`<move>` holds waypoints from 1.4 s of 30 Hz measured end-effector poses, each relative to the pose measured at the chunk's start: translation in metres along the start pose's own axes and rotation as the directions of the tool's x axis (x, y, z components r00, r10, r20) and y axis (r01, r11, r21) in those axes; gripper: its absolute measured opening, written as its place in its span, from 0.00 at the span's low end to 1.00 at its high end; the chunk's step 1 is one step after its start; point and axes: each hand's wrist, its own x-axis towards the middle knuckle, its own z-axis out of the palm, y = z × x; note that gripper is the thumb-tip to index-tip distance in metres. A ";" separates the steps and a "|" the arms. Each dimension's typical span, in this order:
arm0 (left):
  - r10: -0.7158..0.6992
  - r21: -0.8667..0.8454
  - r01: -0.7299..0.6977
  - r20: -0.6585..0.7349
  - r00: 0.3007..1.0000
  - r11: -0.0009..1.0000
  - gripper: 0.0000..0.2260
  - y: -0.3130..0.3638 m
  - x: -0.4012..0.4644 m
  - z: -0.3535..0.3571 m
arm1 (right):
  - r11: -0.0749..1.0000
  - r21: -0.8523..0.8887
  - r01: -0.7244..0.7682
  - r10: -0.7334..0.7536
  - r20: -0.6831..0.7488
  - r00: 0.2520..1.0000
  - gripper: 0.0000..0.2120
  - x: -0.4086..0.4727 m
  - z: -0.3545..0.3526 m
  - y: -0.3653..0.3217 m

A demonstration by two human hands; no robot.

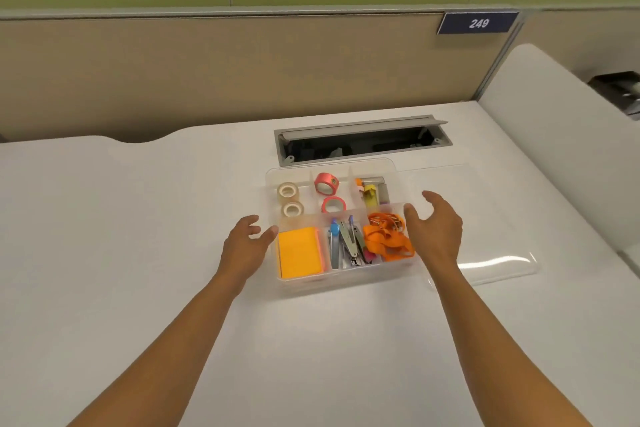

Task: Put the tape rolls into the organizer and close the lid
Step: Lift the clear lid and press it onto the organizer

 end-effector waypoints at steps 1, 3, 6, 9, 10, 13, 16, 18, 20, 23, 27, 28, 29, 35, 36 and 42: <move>-0.001 -0.003 0.001 -0.007 1.000 1.000 0.27 -0.003 -0.004 0.002 | 0.999 -0.008 -0.040 0.040 -0.022 0.999 0.22 -0.002 -0.009 0.014; -0.005 -0.019 0.005 -0.017 1.000 1.000 0.27 -0.009 -0.012 0.005 | 0.992 -0.004 -0.123 0.122 -0.056 0.991 0.22 -0.006 -0.023 0.042; -0.012 -0.041 0.010 -0.031 0.999 0.999 0.25 -0.014 -0.021 0.010 | 0.971 0.006 -0.240 0.239 -0.099 0.966 0.25 -0.010 -0.036 0.074; -0.011 -0.039 0.009 -0.045 0.999 0.999 0.24 -0.017 -0.029 0.015 | 0.928 -0.031 -0.370 0.362 -0.145 0.921 0.27 -0.012 -0.044 0.095; -0.008 -0.038 0.006 -0.051 0.999 0.999 0.24 -0.018 -0.031 0.017 | 0.908 -0.033 -0.418 0.409 -0.151 0.900 0.27 -0.013 -0.045 0.099; 0.014 -0.032 -0.016 -0.070 0.997 0.999 0.22 -0.018 -0.036 0.020 | 0.851 0.045 -0.523 0.524 -0.121 0.843 0.26 -0.013 -0.048 0.111; 0.041 -0.004 -0.041 -0.069 0.997 0.999 0.18 -0.018 -0.036 0.022 | 0.819 0.137 -0.558 0.571 -0.094 0.815 0.27 -0.012 -0.050 0.121; 0.043 0.001 -0.043 -0.072 0.996 0.999 0.16 -0.018 -0.035 0.023 | 0.811 0.153 -0.565 0.581 -0.091 0.809 0.25 -0.009 -0.053 0.128; 0.034 -0.004 -0.035 -0.082 0.996 0.999 0.15 -0.019 -0.033 0.024 | 0.810 0.151 -0.566 0.582 -0.092 0.808 0.24 -0.005 -0.056 0.134; 0.023 -0.027 -0.026 -0.093 0.995 0.999 0.14 -0.021 -0.032 0.026 | 0.804 0.161 -0.572 0.591 -0.106 0.800 0.24 0.000 -0.060 0.144; 0.013 -0.067 -0.019 -0.089 0.996 0.998 0.14 -0.022 -0.032 0.026 | 0.715 0.324 -0.619 0.673 -0.082 0.735 0.25 0.006 -0.066 0.144; 0.010 -0.077 -0.017 -0.087 0.996 0.997 0.14 -0.022 -0.031 0.027 | 0.681 0.385 -0.623 0.695 -0.070 0.716 0.24 0.007 -0.068 0.144; 0.009 -0.082 -0.016 -0.084 0.996 0.996 0.14 -0.022 -0.031 0.027 | 0.647 0.440 -0.623 0.711 -0.051 0.702 0.23 0.008 -0.069 0.145; 0.010 -0.088 -0.017 -0.078 0.997 0.996 0.14 -0.023 -0.032 0.027 | 0.357 0.717 -0.599 0.691 0.229 0.685 0.09 0.018 -0.074 0.146; 0.012 -0.088 -0.019 -0.079 0.997 0.996 0.14 -0.023 -0.032 0.027 | 0.292 0.761 -0.579 0.655 0.282 0.701 0.10 0.019 -0.075 0.145; 0.007 -0.101 -0.016 -0.084 0.996 0.995 0.17 -0.021 -0.035 0.026 | 0.224 0.875 -0.429 0.462 0.293 0.837 0.15 0.023 -0.077 0.134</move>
